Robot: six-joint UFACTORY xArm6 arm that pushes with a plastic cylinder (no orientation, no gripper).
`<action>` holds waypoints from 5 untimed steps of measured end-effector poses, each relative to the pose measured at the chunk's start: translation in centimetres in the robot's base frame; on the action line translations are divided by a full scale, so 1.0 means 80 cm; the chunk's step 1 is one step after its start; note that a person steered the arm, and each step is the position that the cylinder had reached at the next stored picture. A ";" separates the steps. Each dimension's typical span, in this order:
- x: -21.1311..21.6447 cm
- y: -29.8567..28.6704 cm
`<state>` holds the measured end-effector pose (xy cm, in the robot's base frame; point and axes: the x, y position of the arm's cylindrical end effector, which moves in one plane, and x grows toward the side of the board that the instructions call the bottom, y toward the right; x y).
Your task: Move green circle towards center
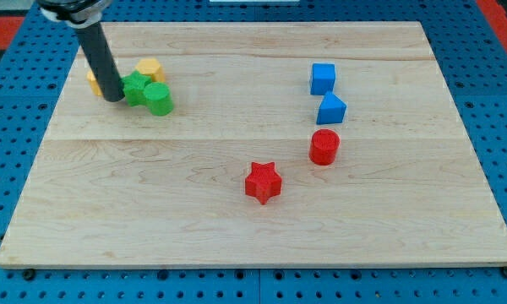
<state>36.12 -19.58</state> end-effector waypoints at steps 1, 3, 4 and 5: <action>-0.014 0.030; -0.039 0.076; -0.012 0.063; 0.003 0.063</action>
<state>36.34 -14.54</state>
